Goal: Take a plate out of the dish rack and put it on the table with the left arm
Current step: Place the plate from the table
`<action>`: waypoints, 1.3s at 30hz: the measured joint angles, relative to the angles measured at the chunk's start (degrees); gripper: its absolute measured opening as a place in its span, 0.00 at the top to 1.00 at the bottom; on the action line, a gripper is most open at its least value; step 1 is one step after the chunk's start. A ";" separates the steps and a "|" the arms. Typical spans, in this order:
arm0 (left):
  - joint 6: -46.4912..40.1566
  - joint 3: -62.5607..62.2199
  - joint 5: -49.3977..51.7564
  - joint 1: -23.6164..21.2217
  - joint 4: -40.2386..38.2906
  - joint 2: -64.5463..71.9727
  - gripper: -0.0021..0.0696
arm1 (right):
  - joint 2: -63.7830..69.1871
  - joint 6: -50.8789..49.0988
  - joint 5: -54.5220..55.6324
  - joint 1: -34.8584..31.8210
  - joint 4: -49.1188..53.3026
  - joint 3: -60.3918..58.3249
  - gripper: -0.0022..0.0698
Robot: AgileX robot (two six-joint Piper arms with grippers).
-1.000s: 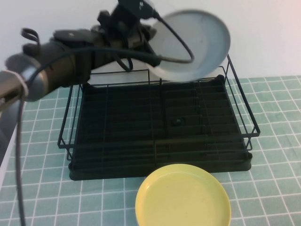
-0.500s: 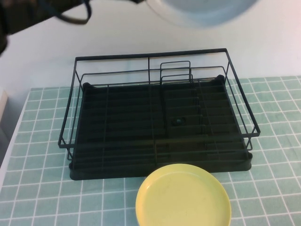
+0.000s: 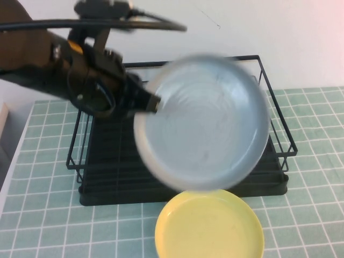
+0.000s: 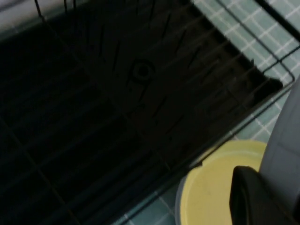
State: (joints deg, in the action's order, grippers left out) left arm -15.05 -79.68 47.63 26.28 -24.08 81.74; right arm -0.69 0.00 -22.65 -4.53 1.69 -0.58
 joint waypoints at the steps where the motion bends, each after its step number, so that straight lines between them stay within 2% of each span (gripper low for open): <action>1: 1.17 0.17 2.12 0.00 0.77 0.38 0.94 | 0.00 0.00 0.00 0.00 0.00 0.00 0.97; 6: 5.56 2.77 7.90 0.00 0.49 1.38 0.94 | 0.00 0.00 0.00 0.00 0.00 0.00 0.97; 10: 6.10 7.95 8.03 0.00 -5.11 1.38 0.94 | 0.00 0.00 0.00 0.00 0.00 0.00 0.97; 21: 5.89 28.13 -7.97 0.00 -16.01 1.38 0.95 | 0.00 0.00 0.00 0.00 0.00 0.00 0.97; 26: 4.03 30.02 -10.95 0.00 -17.48 1.38 0.95 | 0.00 0.00 0.00 0.00 0.00 0.00 0.97; 39: 2.11 30.12 -10.12 0.00 -18.69 6.10 0.95 | 0.00 0.00 0.00 0.00 0.00 0.00 0.97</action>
State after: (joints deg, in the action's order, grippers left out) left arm -12.94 -49.56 37.51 26.28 -42.78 87.84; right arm -0.69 0.00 -22.65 -4.53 1.69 -0.58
